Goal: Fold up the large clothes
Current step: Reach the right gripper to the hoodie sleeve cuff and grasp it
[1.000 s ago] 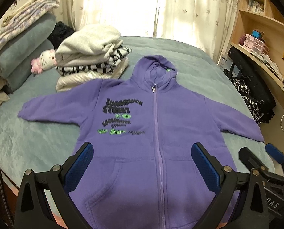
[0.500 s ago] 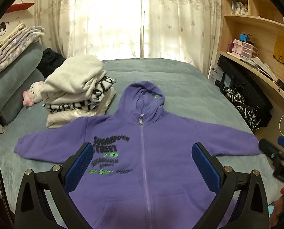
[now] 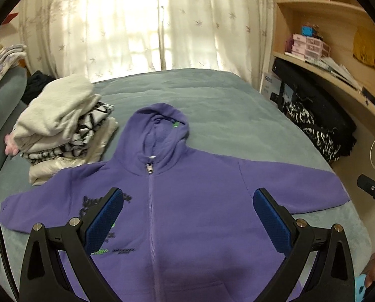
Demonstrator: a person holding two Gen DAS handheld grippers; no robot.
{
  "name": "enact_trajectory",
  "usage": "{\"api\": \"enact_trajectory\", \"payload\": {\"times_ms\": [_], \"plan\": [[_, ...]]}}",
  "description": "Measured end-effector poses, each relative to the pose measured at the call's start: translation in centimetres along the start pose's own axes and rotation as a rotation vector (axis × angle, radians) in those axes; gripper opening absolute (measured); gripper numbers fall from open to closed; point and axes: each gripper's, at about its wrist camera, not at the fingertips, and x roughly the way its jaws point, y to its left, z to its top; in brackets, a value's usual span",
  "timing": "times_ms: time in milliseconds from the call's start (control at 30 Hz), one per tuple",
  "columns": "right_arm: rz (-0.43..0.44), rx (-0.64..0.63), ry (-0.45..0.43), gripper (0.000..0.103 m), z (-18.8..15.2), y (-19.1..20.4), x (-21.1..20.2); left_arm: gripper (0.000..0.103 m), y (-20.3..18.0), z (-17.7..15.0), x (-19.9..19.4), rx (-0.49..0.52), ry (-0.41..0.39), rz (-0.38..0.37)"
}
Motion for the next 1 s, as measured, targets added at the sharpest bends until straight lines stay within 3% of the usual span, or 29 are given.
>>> {"api": "enact_trajectory", "payload": {"times_ms": [233, 467, 733, 867, 1000], "plan": [[-0.062, 0.133, 0.103, 0.101, -0.5, -6.9, 6.0, 0.102, -2.8, -0.5, 5.2, 0.033, 0.052, 0.030], [-0.086, 0.359, 0.189, 0.101, -2.3, -14.4, 10.3, 0.102, -4.2, -0.8, 8.6, 0.000, 0.095, -0.002], [0.023, 0.653, 0.224, 0.087, -3.9, -20.9, 15.1, 0.102, -5.1, -0.7, 10.6, -0.036, 0.132, 0.023], [0.027, 0.696, 0.209, 0.083, -3.4, -21.7, 16.8, 0.102, -5.6, -0.6, 11.1, -0.012, 0.131, 0.027], [0.000, 0.672, 0.219, 0.045, -2.3, -21.6, 18.2, 0.102, -6.1, -0.7, 11.4, 0.015, 0.130, 0.043]]}}
